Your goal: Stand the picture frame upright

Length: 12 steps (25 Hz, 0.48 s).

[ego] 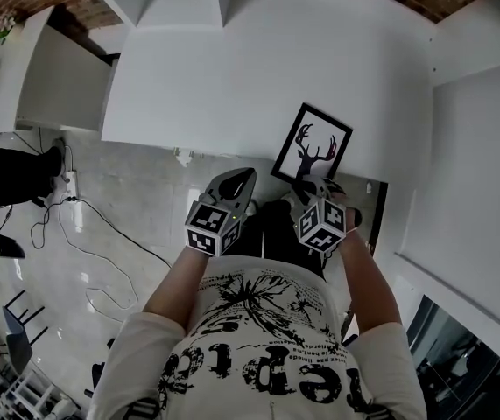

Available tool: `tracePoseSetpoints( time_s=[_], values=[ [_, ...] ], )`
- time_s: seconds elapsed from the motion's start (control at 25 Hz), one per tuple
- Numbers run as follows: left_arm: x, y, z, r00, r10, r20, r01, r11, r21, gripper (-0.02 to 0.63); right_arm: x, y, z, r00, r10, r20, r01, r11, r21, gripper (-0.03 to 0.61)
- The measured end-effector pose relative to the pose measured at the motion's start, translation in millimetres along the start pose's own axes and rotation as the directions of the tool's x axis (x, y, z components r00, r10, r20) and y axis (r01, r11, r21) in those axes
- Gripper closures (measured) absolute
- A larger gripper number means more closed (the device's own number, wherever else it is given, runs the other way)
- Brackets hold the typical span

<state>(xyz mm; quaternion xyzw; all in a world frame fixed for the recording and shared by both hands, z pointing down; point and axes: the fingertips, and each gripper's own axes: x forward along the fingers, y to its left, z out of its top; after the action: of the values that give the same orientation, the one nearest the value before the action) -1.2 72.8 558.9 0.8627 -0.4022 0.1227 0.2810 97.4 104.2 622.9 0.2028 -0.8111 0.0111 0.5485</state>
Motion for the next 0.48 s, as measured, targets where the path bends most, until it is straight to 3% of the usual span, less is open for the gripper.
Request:
tracePoseSetpoints(
  time_s=[0.32,0.48],
  values=[
    [15.7,-8.9,-28.1,0.992,-0.108,-0.059,0.099,0.984,-0.147,0.600,-7.1,24.7,2.7,0.998,0.062,0.021,-0.061,0.996,-0.067,0.506],
    [26.6,-7.7,-39.5,0.986,-0.151,-0.078,0.123,0.950,-0.286,0.559,-9.2,35.8,-2.3,0.994,0.108,0.034,-0.103,0.986,-0.130,0.506]
  ],
)
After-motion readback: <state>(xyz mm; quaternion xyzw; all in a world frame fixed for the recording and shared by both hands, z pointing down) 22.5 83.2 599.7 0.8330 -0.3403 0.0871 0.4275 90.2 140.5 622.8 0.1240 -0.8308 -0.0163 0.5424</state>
